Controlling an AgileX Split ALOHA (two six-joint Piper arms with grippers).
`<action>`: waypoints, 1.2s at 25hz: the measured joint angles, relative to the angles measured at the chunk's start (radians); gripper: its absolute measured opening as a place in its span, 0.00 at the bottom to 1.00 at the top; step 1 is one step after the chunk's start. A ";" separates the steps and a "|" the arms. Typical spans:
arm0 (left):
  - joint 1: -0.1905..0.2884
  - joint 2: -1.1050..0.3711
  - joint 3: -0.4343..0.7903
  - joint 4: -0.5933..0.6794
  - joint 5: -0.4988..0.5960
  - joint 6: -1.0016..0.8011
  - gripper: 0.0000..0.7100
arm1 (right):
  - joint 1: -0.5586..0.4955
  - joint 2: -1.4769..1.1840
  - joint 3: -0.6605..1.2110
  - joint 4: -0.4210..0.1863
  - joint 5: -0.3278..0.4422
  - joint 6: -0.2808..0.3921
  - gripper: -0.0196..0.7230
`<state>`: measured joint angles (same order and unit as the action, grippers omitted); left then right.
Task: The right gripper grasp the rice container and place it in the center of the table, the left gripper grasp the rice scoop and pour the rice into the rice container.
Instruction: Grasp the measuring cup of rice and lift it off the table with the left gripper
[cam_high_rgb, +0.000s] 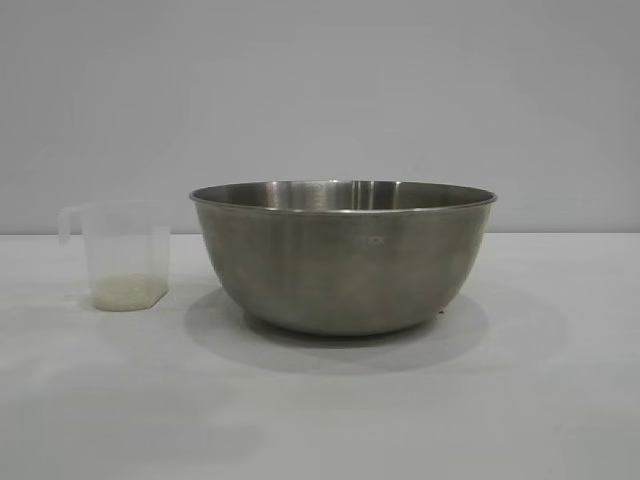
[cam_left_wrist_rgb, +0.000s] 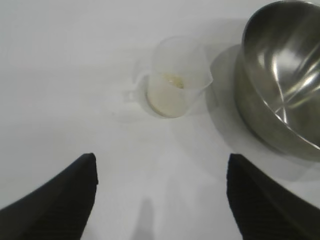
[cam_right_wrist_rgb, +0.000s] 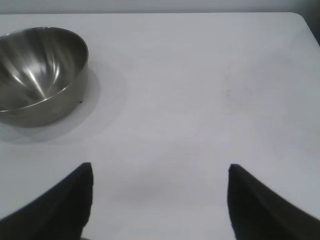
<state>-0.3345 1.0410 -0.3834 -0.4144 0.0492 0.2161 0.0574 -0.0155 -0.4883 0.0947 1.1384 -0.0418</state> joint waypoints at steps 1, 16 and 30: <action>-0.021 0.000 0.009 0.010 -0.021 0.002 0.71 | 0.000 0.000 0.000 0.000 0.000 0.000 0.67; -0.134 0.171 0.256 0.017 -0.657 -0.049 0.71 | 0.000 0.000 0.000 0.000 0.000 0.000 0.67; -0.134 0.776 0.255 0.155 -1.182 -0.173 0.71 | 0.000 0.000 0.000 0.000 0.000 0.000 0.67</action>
<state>-0.4685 1.8168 -0.1284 -0.2590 -1.1324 0.0435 0.0574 -0.0155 -0.4883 0.0947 1.1384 -0.0418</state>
